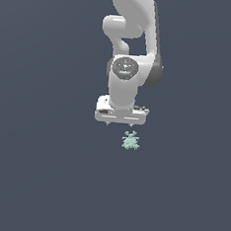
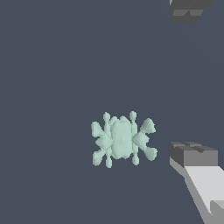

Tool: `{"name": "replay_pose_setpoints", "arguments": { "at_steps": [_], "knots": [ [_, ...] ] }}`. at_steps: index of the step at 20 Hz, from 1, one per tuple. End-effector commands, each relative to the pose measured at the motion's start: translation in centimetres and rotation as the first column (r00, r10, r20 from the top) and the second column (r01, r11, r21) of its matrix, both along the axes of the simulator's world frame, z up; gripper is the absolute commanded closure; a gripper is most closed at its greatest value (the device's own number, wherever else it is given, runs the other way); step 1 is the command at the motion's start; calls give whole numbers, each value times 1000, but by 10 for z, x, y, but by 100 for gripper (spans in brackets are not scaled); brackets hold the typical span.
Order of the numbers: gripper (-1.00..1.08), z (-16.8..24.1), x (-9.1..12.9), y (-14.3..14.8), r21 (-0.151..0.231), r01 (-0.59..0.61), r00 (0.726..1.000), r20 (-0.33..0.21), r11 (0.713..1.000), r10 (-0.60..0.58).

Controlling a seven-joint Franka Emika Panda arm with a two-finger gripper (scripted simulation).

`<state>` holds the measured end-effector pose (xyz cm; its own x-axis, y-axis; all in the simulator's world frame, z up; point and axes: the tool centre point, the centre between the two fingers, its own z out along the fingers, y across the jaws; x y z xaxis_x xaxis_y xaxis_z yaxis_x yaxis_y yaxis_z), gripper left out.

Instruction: Pick up the object and move it to a goal position.

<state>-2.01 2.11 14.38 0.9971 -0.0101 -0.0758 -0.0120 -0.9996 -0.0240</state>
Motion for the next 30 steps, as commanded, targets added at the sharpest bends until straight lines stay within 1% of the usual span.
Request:
{"name": "replay_pose_setpoints", "arguments": {
  "at_steps": [1,9,13,21,30],
  "knots": [
    [-92,-6,3,7,-3,-7,1000,7,1000,7],
    [-92,-37,19,46,-21,-45,997,55,999,46],
    [-92,-47,23,59,-24,-57,996,70,998,59],
    [-92,-54,23,63,-24,-61,995,72,998,63],
    [-92,-94,22,64,-25,-62,995,75,998,63]
  ]
}}
